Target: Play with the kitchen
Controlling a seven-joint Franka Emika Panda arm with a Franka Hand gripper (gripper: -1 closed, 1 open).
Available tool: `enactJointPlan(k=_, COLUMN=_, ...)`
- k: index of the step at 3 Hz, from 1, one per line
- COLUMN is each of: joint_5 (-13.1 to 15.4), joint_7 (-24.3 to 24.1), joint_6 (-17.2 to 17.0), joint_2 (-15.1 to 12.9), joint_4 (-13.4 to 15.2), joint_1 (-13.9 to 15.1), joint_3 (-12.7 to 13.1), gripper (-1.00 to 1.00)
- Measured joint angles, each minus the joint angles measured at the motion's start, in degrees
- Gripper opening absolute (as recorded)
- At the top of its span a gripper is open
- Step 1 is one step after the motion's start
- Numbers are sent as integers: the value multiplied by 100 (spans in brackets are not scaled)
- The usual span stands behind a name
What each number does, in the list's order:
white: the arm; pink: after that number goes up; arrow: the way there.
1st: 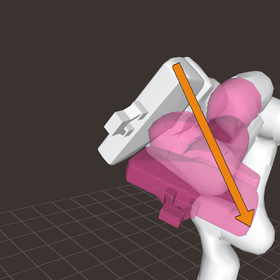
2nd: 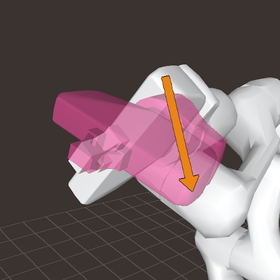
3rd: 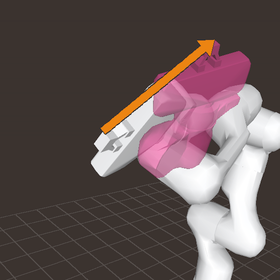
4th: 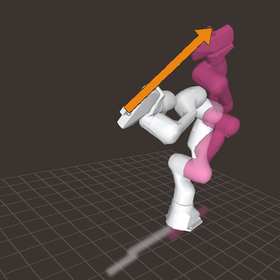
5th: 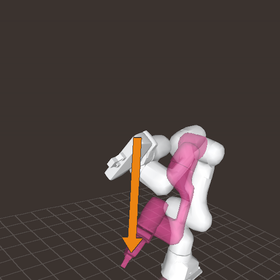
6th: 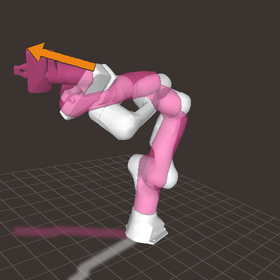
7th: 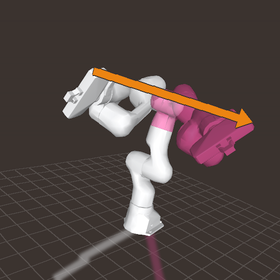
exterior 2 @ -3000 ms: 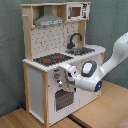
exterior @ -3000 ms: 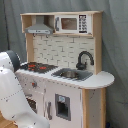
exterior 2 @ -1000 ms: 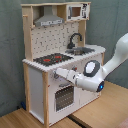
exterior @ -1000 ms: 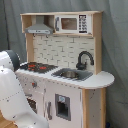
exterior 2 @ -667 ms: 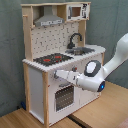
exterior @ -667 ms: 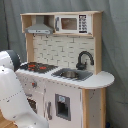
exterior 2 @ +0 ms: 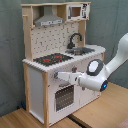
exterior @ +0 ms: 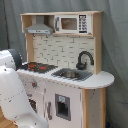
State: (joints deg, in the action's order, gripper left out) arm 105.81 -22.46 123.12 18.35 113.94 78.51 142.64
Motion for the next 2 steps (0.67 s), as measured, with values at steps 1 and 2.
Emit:
enactJointPlan(k=1, joint_5=0, joint_7=571, joint_6=-176, joint_2=-207, joint_4=196, joint_1=-98, joint_3=0, gripper=100)
enactJointPlan(k=2, joint_5=0, joint_7=1017, joint_6=-386, joint_2=-415, joint_4=420, joint_1=-196, joint_3=1, gripper=100)
